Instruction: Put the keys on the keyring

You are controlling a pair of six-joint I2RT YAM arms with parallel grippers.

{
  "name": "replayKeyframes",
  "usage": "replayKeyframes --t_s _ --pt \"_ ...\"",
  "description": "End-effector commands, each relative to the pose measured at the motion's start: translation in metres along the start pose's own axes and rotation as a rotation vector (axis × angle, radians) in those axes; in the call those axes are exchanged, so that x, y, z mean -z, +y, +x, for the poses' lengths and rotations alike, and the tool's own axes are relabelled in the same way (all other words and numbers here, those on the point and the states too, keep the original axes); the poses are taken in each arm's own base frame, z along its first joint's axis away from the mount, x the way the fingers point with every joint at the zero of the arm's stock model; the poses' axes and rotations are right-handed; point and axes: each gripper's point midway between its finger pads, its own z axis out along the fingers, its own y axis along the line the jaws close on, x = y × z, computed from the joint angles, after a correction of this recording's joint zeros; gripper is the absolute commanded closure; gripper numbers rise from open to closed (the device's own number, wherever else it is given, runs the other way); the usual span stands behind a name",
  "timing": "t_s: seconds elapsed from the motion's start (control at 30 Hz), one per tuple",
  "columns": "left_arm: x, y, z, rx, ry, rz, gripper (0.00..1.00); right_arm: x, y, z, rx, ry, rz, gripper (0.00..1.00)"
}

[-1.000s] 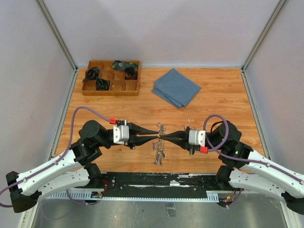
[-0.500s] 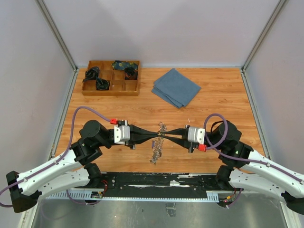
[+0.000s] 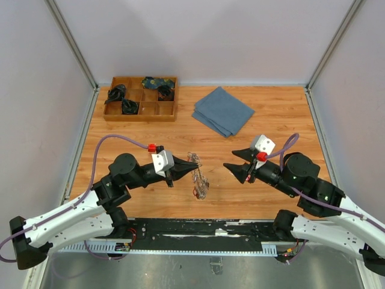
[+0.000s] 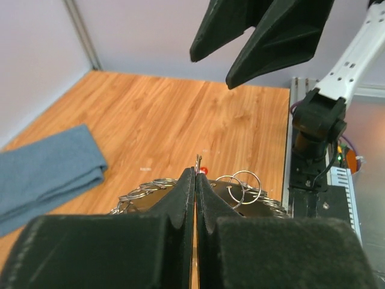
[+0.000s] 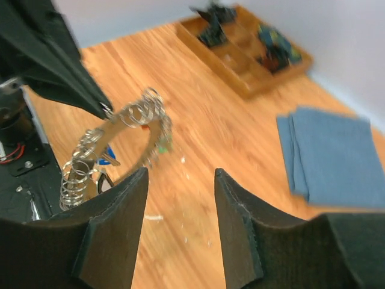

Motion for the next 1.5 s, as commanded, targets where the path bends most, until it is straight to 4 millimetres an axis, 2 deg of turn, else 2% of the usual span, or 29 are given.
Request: replayKeyframes --t_s 0.0,0.17,0.27,0.4,0.6,0.9,1.07,1.27,1.47 --pt "-0.002 0.016 0.009 0.049 0.041 -0.092 1.00 0.021 -0.032 0.048 -0.265 0.211 0.304 0.51" --pt "-0.004 0.025 0.029 0.142 0.137 -0.165 0.99 0.024 -0.038 0.097 -0.410 0.468 0.456 0.49" --pt "-0.005 0.032 0.045 0.213 0.225 -0.226 1.00 0.022 -0.041 0.126 -0.540 0.609 0.465 0.49" --pt "-0.005 0.039 0.059 0.290 0.260 -0.298 0.99 0.020 -0.049 0.152 -0.668 0.650 0.472 0.48" --pt "-0.003 0.049 0.069 0.361 0.264 -0.390 1.00 0.029 -0.059 0.188 -0.829 0.677 0.499 0.45" --pt "-0.002 0.054 0.060 0.349 0.227 -0.409 0.99 0.041 -0.061 0.220 -0.866 0.728 0.517 0.41" --pt "0.002 0.055 0.057 0.345 0.219 -0.423 1.00 0.040 -0.061 0.235 -0.930 0.741 0.540 0.41" --pt "0.009 0.055 0.060 0.331 0.231 -0.432 1.00 0.047 -0.058 0.253 -0.968 0.776 0.580 0.42" --pt "0.005 0.054 0.062 0.332 0.250 -0.417 1.00 0.049 -0.054 0.269 -1.015 0.816 0.580 0.44"
